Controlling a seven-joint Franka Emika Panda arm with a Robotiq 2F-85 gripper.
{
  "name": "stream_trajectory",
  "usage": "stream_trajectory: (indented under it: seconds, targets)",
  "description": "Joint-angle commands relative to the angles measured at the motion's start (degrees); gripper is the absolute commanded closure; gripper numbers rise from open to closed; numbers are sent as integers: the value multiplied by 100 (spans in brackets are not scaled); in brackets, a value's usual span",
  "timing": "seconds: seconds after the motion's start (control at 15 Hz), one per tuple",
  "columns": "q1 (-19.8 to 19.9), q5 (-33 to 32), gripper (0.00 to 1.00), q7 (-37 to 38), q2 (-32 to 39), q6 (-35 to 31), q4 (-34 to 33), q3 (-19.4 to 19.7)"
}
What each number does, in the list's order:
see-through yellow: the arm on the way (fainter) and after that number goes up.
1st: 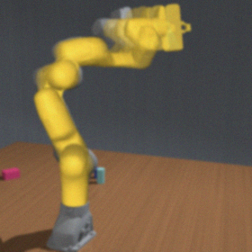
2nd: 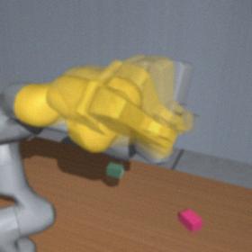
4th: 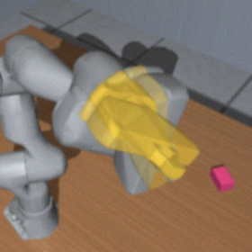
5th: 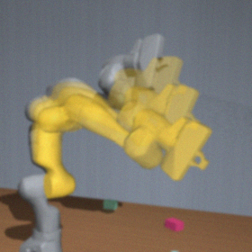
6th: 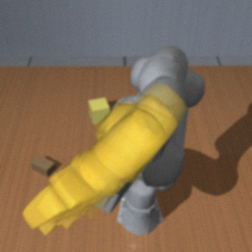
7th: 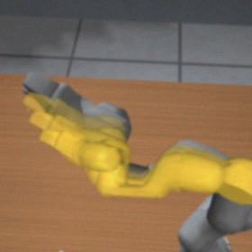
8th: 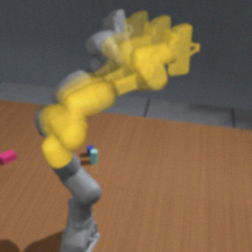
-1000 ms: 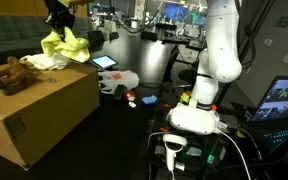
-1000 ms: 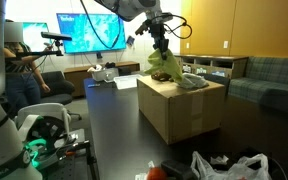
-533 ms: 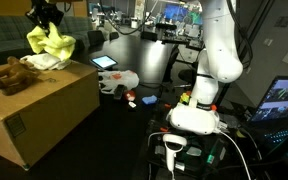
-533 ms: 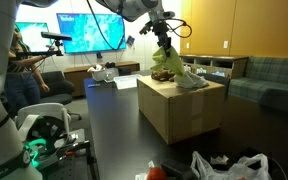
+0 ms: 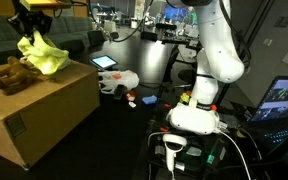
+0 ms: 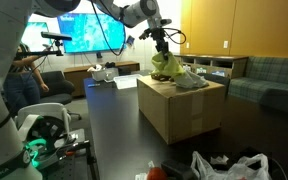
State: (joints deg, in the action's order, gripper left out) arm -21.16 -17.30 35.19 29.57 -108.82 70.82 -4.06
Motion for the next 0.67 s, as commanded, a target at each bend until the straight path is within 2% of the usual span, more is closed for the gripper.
stream_trajectory:
  seconds: [0.0, 0.33, 0.6]
  targets:
    - [-80, -144, 34, -116, 45, 129, -158, 24]
    - [-17, -151, 1, -412, -542, 3, 618, -6]
    - [142, -2, 0, -902, -1415, -100, 1818, -50]
